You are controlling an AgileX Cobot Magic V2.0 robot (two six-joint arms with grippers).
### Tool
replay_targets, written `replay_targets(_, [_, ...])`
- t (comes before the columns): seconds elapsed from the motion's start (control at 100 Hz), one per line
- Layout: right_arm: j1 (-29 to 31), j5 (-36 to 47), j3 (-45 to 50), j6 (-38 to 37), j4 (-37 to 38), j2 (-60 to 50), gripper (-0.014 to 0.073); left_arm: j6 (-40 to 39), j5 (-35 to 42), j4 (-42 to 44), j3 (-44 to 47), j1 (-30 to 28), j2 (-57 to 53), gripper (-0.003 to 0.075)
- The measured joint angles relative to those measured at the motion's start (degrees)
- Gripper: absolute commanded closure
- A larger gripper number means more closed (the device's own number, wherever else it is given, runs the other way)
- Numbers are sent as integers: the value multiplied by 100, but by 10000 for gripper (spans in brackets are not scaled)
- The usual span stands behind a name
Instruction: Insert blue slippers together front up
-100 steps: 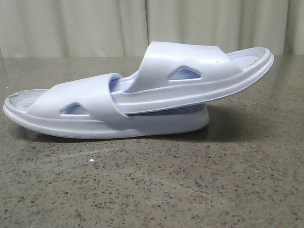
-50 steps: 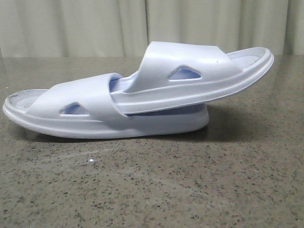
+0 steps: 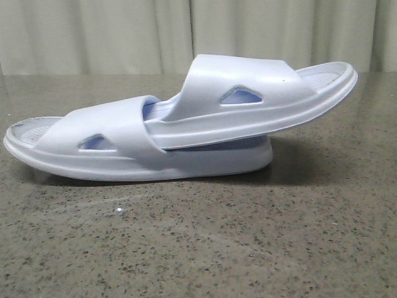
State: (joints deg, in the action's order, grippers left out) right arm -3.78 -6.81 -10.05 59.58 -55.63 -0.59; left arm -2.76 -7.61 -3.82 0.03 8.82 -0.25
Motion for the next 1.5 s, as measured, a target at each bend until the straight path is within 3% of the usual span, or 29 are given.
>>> replay_targets(0.49, [0, 5, 0, 0, 0, 0, 701, 0, 0, -9, 0, 0, 0, 704])
replay_targets(0.62, [0, 5, 0, -174, 444, 0, 701, 0, 0, -9, 0, 0, 0, 704])
replay_targets(0.76, [0, -37, 0, -1449, 1870, 0, 701, 0, 0, -9, 0, 0, 0, 704])
replay_targets(0.95, [0, -350, 13, -4004, 4271, 0, 701, 0, 0, -9, 0, 0, 0, 704])
replay_targets(1.06, [0, -363, 146, -5048, 5308, 0, 701, 0, 0, -9, 0, 0, 0, 704])
replay_targets(1.21, [0, -374, 513, -5682, 5760, 0, 701, 0, 0, -9, 0, 0, 0, 704])
replay_targets(1.5, [0, -6, 1065, -5907, 5834, 0, 701, 0, 0, -9, 0, 0, 0, 704])
